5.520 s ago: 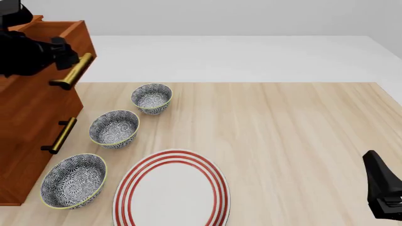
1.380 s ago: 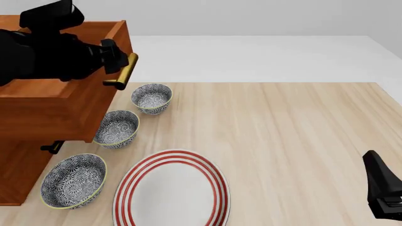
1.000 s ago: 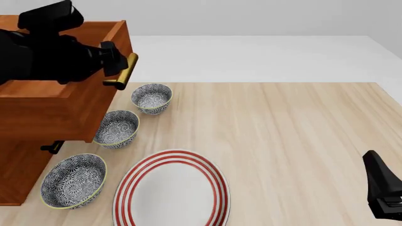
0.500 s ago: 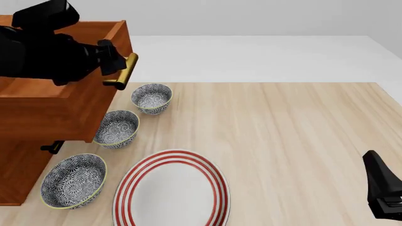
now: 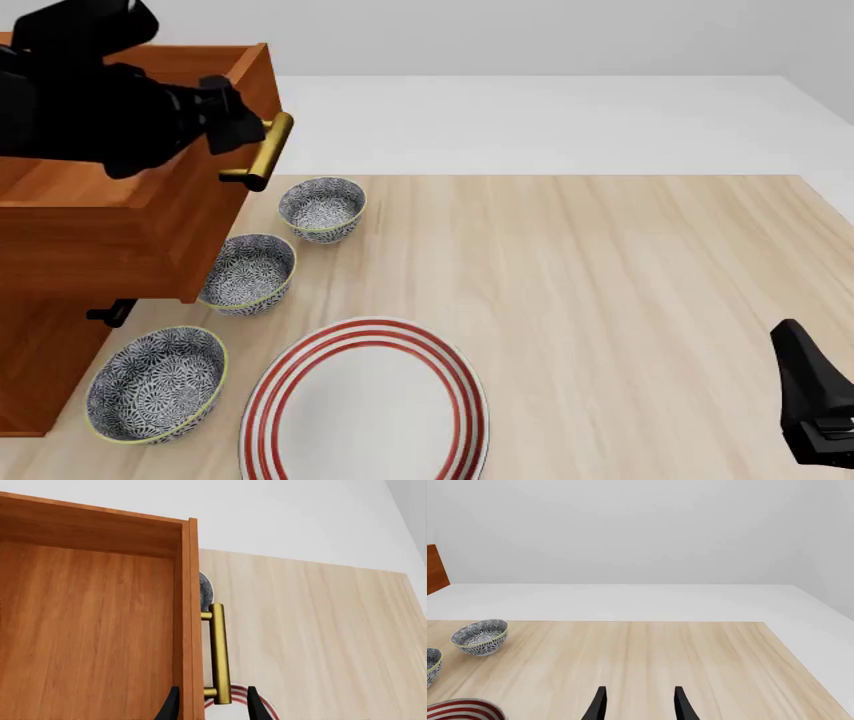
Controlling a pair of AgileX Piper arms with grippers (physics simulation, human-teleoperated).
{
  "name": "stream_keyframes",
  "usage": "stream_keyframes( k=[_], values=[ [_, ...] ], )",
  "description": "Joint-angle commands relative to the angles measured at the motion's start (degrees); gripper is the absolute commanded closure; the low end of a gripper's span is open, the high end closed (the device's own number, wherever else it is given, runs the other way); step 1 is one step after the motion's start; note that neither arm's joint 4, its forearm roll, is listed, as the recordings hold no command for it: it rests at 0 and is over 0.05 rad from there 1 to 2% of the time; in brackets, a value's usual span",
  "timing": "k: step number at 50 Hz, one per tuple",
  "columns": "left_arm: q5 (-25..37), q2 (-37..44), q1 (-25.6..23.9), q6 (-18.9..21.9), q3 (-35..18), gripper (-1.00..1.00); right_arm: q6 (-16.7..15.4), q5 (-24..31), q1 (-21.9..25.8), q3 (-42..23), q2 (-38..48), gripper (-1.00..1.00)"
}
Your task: Open the top drawer of the cabinet.
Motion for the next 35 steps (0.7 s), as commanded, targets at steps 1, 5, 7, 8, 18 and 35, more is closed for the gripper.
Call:
stream_keyframes(
  k=[1, 5, 7, 8, 18, 35],
  values=[
    [-2.7, -3.5, -5.3, 5.1, -3.7, -1.0, 0.0, 0.0, 0.0, 0.0, 0.0, -1.0],
    [-2.5, -3.7, -5.2, 5.2, -4.2, -1.0, 0.0, 0.0, 0.0, 0.0, 0.0, -1.0],
    [-2.4, -3.9, -5.3, 5.5, -4.3, -1.0, 0.0, 0.0, 0.0, 0.0, 0.0, -1.0],
    [-2.4, -3.9, -5.4, 5.4, -4.4, -1.0, 0.0, 0.0, 0.0, 0.0, 0.0, -1.0],
    [-1.3, -4.5, -5.5, 6.3, -6.4, -1.0, 0.0, 0.0, 0.0, 0.0, 0.0, -1.0],
    [0.6, -5.6, -5.3, 7.4, -9.4, -1.0, 0.0, 0.0, 0.0, 0.0, 0.0, -1.0]
  ],
)
